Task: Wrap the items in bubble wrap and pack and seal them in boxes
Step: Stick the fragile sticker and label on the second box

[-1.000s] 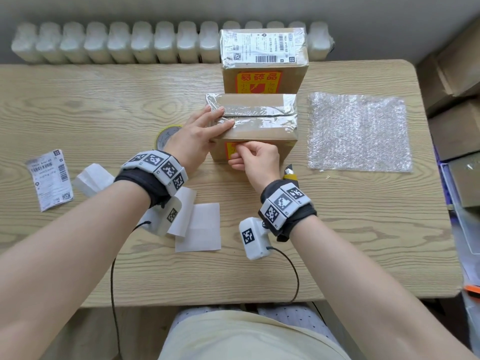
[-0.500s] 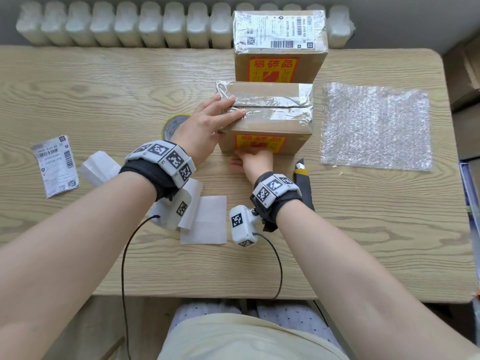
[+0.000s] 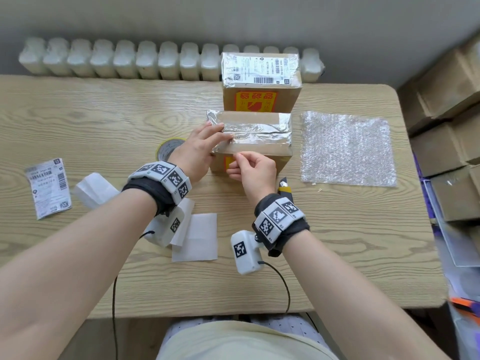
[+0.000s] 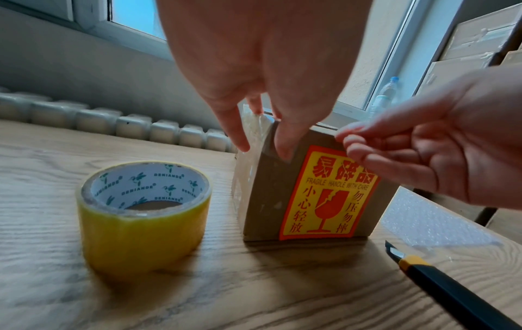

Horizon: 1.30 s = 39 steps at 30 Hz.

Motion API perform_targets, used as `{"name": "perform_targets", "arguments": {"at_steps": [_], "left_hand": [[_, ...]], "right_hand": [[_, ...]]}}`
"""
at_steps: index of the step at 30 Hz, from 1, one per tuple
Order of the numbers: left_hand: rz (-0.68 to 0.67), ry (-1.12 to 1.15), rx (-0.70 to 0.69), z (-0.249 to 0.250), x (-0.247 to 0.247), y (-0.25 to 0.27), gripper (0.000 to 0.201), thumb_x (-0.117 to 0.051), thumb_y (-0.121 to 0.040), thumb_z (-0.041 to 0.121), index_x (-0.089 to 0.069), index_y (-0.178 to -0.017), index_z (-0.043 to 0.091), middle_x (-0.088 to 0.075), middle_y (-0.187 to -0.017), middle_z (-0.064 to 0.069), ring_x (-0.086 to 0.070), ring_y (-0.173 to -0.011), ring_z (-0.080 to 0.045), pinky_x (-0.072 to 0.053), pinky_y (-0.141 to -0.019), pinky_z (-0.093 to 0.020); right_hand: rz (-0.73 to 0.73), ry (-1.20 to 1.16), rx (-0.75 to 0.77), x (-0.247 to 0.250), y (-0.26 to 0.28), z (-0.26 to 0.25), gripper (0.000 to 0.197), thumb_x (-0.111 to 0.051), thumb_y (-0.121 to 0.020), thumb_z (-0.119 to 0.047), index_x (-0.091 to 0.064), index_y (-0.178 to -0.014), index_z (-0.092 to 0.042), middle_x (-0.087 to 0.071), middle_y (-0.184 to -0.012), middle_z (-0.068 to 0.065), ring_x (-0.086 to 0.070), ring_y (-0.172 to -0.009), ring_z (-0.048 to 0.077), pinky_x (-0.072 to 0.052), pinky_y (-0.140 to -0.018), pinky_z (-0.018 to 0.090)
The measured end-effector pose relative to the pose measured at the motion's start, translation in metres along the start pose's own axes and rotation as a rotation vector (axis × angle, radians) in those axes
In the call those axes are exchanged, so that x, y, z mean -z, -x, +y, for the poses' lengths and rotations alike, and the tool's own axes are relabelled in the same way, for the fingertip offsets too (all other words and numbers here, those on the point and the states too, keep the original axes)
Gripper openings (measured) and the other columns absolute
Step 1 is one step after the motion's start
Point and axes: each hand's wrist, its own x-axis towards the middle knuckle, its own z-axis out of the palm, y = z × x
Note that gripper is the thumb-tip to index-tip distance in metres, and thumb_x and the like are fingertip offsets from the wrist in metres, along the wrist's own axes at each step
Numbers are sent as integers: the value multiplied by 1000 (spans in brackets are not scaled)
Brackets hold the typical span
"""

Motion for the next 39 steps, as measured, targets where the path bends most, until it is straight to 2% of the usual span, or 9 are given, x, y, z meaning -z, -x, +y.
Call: {"name": "perform_targets", "arguments": {"at_steps": [6,8,10,12,15,19,22,29,39], "left_hand": [[-58,-35,-5,9,17,-9,54,-61,-82,-2,-54,-127,26,-40,-140,0,-35,-128,-25,-36,-104,-42],[-76,-63,10,13,20,-9,51,-61,-82,-1,-56,-125,26,-41,-139,0,-36,-127,-23,-40,-101,-43],[-45,-60,12,18,23,-6,45,-63,-82,2,-59,-121,23,-44,-136,-1,-40,-126,-22,-43,-98,-44],[6,-67,41,24,24,5,40,-62,-84,6,-59,-121,20,-44,-137,-2,-44,-124,-22,-46,-94,-43],[48,-116,130,23,20,34,33,-56,-89,15,-58,-122,21,-44,-137,-1,-50,-118,-21,-50,-87,-38],[-77,-198,238,-1,15,75,28,-48,-92,29,-61,-113,17,-55,-119,-3,-55,-105,-25,-49,-81,-42],[-120,-248,315,-19,18,105,26,-43,-94,30,-60,-106,15,-56,-109,-4,-56,-99,-26,-48,-79,-41],[-122,-220,438,-73,46,164,30,-36,-99,35,-55,-115,19,-49,-123,2,-49,-113,-20,-45,-84,-36],[-65,-148,562,-181,71,249,30,-37,-99,32,-56,-117,17,-50,-121,0,-47,-114,-18,-46,-88,-36]], "right_hand": [[-90,314,-100,26,6,27,20,-55,-90,-21,-62,-71,-24,-68,-69,2,-69,-70,22,-58,-75,44],[-167,525,-75,32,12,29,18,-52,-89,-31,-66,-79,-25,-72,-80,1,-69,-80,23,-56,-81,41],[-234,770,-40,35,16,24,23,-48,-93,-32,-68,-98,-20,-71,-99,4,-64,-95,24,-50,-87,33],[-278,964,18,34,18,17,28,-44,-96,-32,-64,-108,-17,-68,-110,6,-60,-104,27,-47,-87,32],[-320,1156,92,23,20,4,33,-39,-97,-38,-58,-110,-15,-64,-112,8,-59,-104,29,-46,-83,35],[-385,1342,215,-4,27,-9,37,-35,-99,-40,-55,-112,-12,-58,-114,9,-57,-106,30,-45,-83,38],[-413,1401,294,-31,37,-15,35,-35,-99,-38,-55,-111,-12,-57,-113,9,-56,-107,29,-45,-83,37],[-446,1421,414,-114,67,-26,33,-35,-99,-34,-55,-110,-10,-58,-113,10,-57,-106,30,-45,-84,37],[-536,1495,423,-253,91,-12,33,-36,-98,-35,-57,-100,-10,-63,-102,10,-59,-89,29,-38,-66,32]]}}
